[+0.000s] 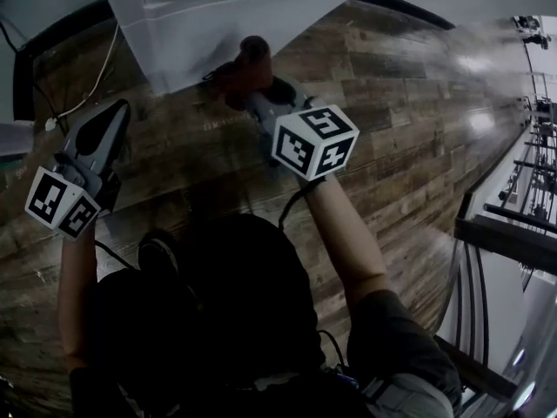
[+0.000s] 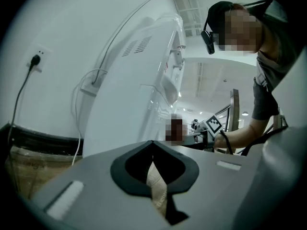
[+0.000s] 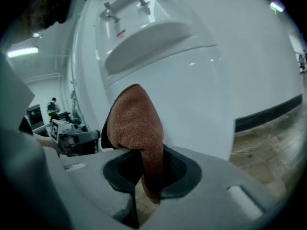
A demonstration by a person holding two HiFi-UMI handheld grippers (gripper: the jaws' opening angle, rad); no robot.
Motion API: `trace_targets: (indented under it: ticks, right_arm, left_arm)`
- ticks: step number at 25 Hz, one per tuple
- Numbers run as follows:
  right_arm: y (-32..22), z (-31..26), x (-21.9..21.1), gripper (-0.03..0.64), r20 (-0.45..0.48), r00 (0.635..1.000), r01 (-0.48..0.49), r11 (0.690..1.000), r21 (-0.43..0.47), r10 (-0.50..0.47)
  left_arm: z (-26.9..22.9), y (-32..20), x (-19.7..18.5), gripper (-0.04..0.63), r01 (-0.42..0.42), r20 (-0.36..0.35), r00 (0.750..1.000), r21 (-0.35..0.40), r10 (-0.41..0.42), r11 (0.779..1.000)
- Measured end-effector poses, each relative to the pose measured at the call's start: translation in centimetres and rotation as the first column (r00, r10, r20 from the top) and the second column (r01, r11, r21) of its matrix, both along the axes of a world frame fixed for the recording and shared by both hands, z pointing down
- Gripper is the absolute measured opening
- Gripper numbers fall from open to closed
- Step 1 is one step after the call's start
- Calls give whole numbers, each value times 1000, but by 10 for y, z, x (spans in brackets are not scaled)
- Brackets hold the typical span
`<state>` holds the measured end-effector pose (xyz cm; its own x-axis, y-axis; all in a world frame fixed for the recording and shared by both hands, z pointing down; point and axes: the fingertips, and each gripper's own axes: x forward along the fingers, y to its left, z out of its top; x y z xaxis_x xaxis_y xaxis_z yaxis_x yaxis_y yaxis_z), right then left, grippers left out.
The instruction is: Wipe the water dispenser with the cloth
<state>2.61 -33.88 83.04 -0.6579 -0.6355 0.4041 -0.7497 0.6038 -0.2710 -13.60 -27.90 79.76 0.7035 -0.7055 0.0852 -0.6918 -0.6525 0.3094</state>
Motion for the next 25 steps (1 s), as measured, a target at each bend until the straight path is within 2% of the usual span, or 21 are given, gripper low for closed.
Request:
trace_targets:
  ticks: [3, 5, 9, 14, 19, 25]
  right_arm:
    - [24, -20, -73, 61, 61, 985, 158, 987, 25, -159]
    - [29, -28, -111, 61, 77, 970, 227, 973, 32, -229]
    - [21, -41, -141, 61, 70, 963, 256, 966, 39, -259]
    - [1, -56, -105, 61, 106, 976, 192, 981, 4, -191]
    - [-25, -52, -41, 61, 77, 995, 59, 998, -6, -58]
    - [-54, -52, 30, 61, 85, 991, -102, 995, -18, 103]
  left_arm:
    - [-7, 0, -7, 9, 18, 0, 1000, 15, -18, 1000]
    - [-9, 1, -10, 9, 29, 1, 1000, 18, -29, 999]
    - [-11, 1, -12, 9, 41, -5, 999, 18, -41, 999]
    - [-5, 1, -9, 9, 41, -19, 999, 3, -41, 999]
    - [-1, -1, -1, 9, 10, -7, 1000, 6, -10, 1000]
    - [-1, -6, 4, 9, -2, -10, 1000, 7, 2, 1000]
